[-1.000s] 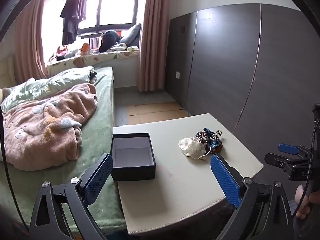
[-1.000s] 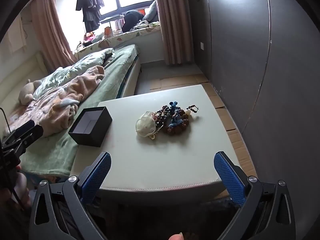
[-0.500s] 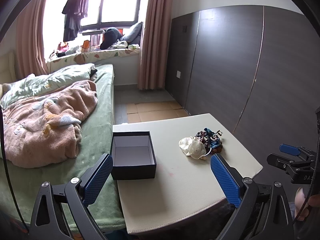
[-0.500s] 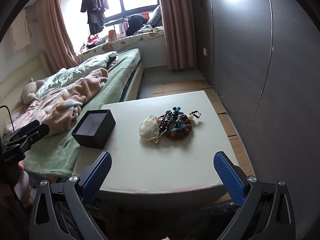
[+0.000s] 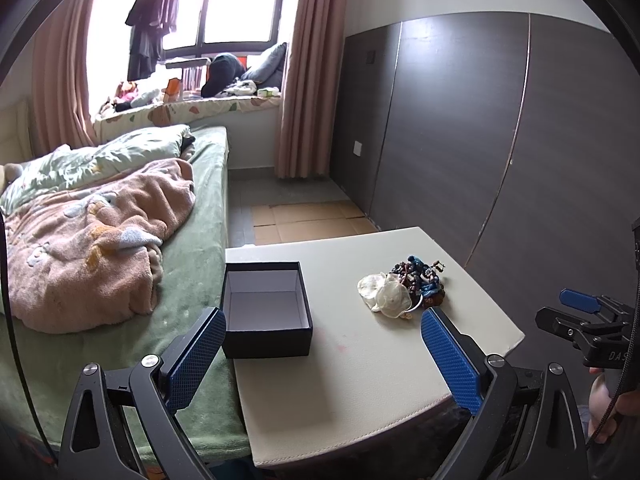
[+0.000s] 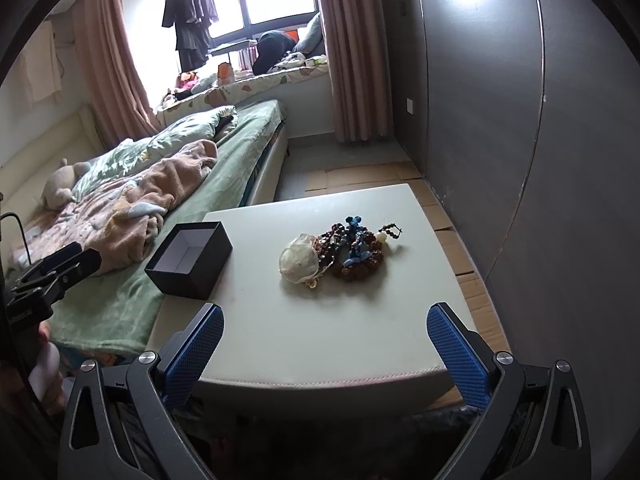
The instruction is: Organize jewelry
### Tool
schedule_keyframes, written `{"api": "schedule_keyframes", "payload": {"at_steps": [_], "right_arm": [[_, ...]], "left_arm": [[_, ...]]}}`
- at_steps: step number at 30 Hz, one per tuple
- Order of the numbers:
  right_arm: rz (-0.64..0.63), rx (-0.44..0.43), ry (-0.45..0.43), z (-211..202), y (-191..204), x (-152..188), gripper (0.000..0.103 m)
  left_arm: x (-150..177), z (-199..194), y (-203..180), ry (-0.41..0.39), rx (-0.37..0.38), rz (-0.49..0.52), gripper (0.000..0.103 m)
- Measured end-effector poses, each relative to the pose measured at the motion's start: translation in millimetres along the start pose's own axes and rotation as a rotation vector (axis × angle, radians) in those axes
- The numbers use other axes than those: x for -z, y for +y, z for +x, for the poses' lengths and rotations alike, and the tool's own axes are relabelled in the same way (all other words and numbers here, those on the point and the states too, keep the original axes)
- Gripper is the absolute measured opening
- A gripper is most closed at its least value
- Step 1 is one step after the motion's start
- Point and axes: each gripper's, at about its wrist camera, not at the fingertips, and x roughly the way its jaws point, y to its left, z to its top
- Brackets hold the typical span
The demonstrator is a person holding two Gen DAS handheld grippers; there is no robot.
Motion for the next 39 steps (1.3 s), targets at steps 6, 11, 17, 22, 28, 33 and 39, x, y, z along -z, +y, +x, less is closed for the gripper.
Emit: {"api": "schedule_keyframes", "payload": {"at_steps": [6, 11, 17, 22, 28, 33, 39], "right_arm": [[0.022, -0.018, -0.005, -1.1, -4.6, 0.4, 0.103], [0.018, -0.015, -0.005, -0.1, -6.0, 0.4, 0.103], [0.012, -0.011, -0.004, 0.2, -5.0, 0.5, 0.103], [0.010, -0.008, -0.002, 0.4, -4.7, 0.7, 0.103], [0.010, 0.000, -0.001, 0.9, -4.8, 0.8, 0.103], [0.012, 0.008, 0.000, 1.5, -5.0, 0.4, 0.103], [0.013, 0.002, 0.001, 2.0, -6.5, 0.6, 0.103]], "left_arm": [[0.3, -0.4, 0.3, 0.000, 0.001, -0.001, 0.098], [0.1, -0.3, 0.4, 0.000, 0.001, 0.000, 0.098], [0.0, -0.1, 0.1, 0.000, 0.001, -0.001, 0.098], [0.0, -0.8, 0.2, -0.001, 0.002, 0.000, 0.098], [1.5, -0.8, -0.9, -0.002, 0.003, 0.007, 0.098], [1.8, -0.8, -1.6, -0.002, 0.002, 0.007, 0.098], [0.8, -0.9, -1.9, -0.002, 0.007, 0.005, 0.098]]}}
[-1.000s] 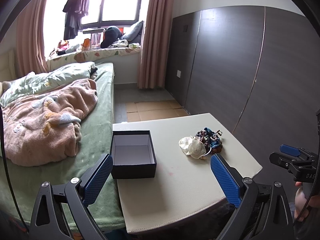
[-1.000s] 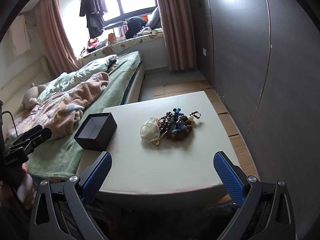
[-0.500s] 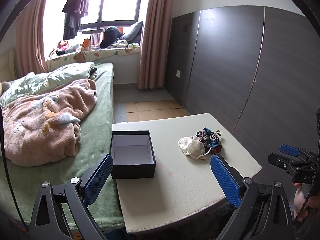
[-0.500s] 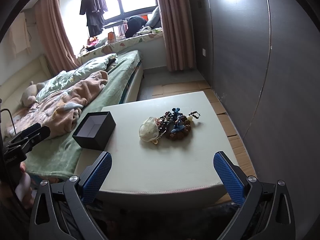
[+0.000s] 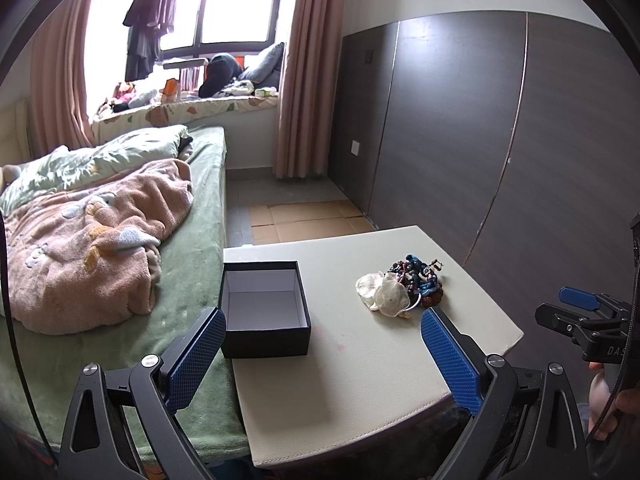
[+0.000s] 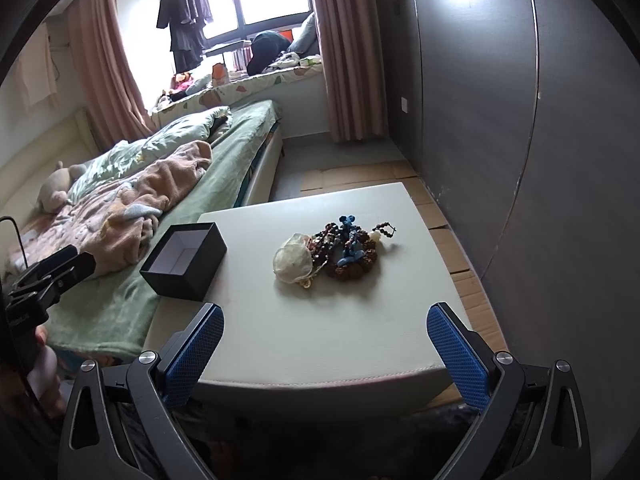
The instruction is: Organize jewelry
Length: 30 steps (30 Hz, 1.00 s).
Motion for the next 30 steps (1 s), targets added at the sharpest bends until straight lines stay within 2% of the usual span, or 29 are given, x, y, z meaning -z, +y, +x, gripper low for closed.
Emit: {"api": "schedule_keyframes", "payload": {"at_steps": [10, 19, 22, 27, 30], "right_arm": [[0.023, -0.033, 0.031, 3.1, -7.9, -9.5, 0.103], [0.013, -0.060, -0.011, -4.6, -7.6, -38.4, 0.103], [0.024, -0.064, -0.049, -9.2, -12.4, -52.9, 0.103], [0.026, -0.044, -0.106, -12.2, -22.0, -79.4, 0.103], [0.038, -0.072, -0.112, -6.4, -26.2, -94.2, 0.103]], "left_arm": [[-12.7, -1.3, 0.3, 0.003, -0.010, 0.021, 0.098], [-51.7, -1.9, -10.1, -0.014, 0.032, 0.034, 0.098], [-63.5, 4.2, -13.2, -0.007, 0.052, 0.028, 0.098], [-85.0, 22.1, -20.9, 0.035, 0.065, 0.029, 0.098], [-93.6, 36.2, -26.4, 0.072, 0.084, 0.033, 0.097]]}}
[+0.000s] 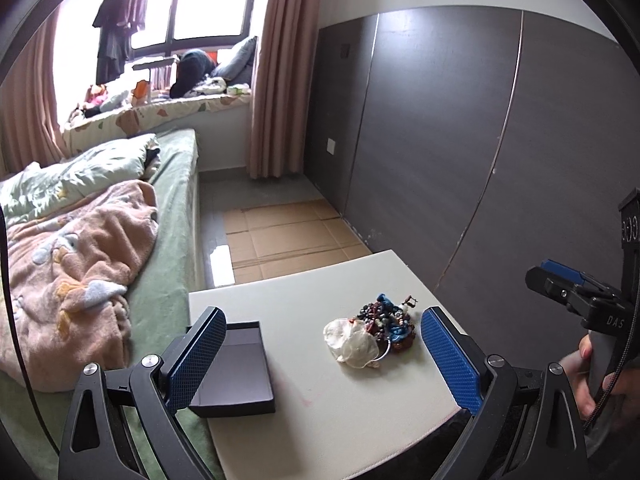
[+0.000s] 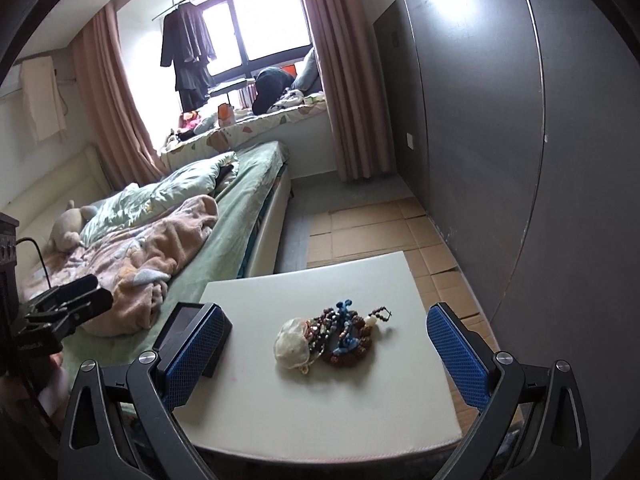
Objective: Organize jewelry
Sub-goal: 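Grasp the white mesh pouch with the left tool while the right tool grasps the blue beaded bracelet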
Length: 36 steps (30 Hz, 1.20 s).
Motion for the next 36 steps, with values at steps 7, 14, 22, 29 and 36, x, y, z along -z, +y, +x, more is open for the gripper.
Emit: {"api": "schedule_keyframes", "payload": {"at_steps": [7, 14, 22, 29, 36], "right_arm": [[0.069, -0.049, 0.046, 35.4, -17.2, -9.8, 0.103], [0.206, -0.059, 0.140, 84.8, -43.0, 5.7, 0.097], [0.321, -0.012, 0.358, 145.1, -63.1, 35.7, 0.076], [0.359, 0.036, 0.434, 174.5, -79.4, 52.5, 0.072], [0.357, 0.065, 0.470, 195.7, -75.5, 55.5, 0.072]], "left_arm": [[-14.5, 54.6, -12.6, 0.142, 0.033, 0.013, 0.084], [-9.4, 120.9, -18.3, 0.282, 0.061, 0.020, 0.076], [18.0, 183.2, -21.5, 0.381, 0.067, 0.020, 0.064], [38.3, 217.3, -24.8, 0.475, 0.070, 0.051, 0.064], [59.1, 234.8, -30.3, 0.558, 0.070, 0.100, 0.006]]}}
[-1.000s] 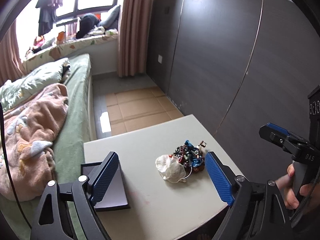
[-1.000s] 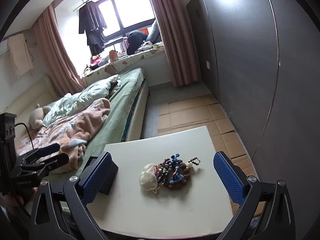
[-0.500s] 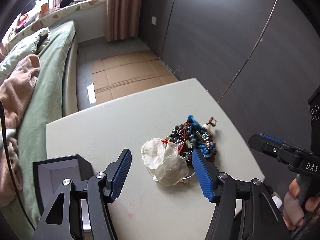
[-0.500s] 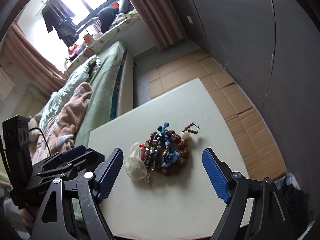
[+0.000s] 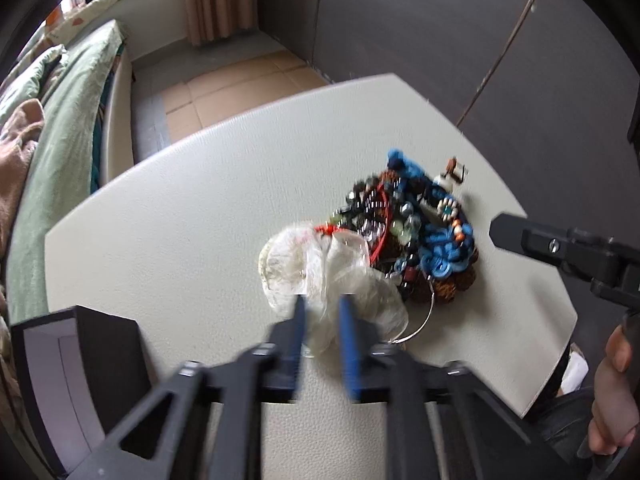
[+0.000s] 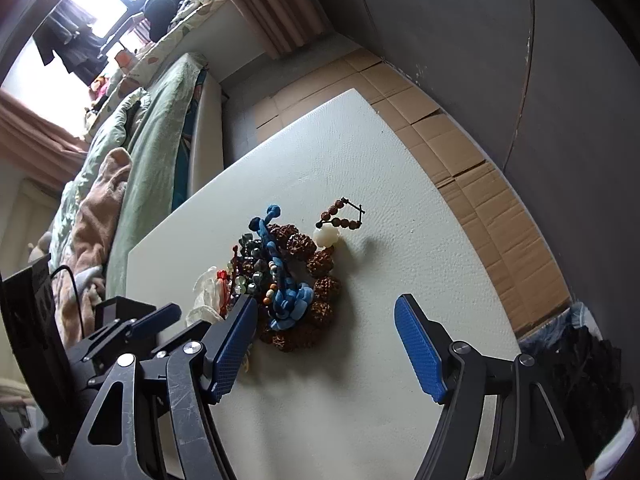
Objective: Organize jewelry
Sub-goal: 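Grasp the white mesh pouch with the left tool while the right tool grasps the blue beaded bracelet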
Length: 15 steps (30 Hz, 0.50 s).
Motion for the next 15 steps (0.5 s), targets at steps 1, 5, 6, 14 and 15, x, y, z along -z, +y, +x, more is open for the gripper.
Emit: {"api": "schedule_keyframes", "payload": {"at_steps": [1, 5, 6, 14, 15], "right_arm": [[-0.010, 0.002, 0.001, 1.3, 3.1, -0.7, 0.072], [-0.047, -0.007, 0.001, 5.8, 14.1, -2.4, 0.072], [-0.057, -0.009, 0.001, 7.5, 17.1, -2.6, 0.072], [-0.081, 0.005, 0.061, 25.3, 20.5, -4.5, 0.026], [-0.078, -0.012, 0.056, 24.1, 18.4, -4.2, 0.016]], "left_arm": [[1.1, 2.0, -0.1, -0.005, 0.009, -0.004, 0.003], [2.5, -16.5, -0.4, -0.070, 0.029, -0.009, 0.000], [1.8, -21.8, -0.9, -0.085, 0.029, -0.009, 0.000], [-1.4, -65.6, 16.5, -0.193, 0.011, -0.070, 0.000], [-1.5, -68.4, 18.6, -0.196, 0.013, -0.080, 0.000]]}}
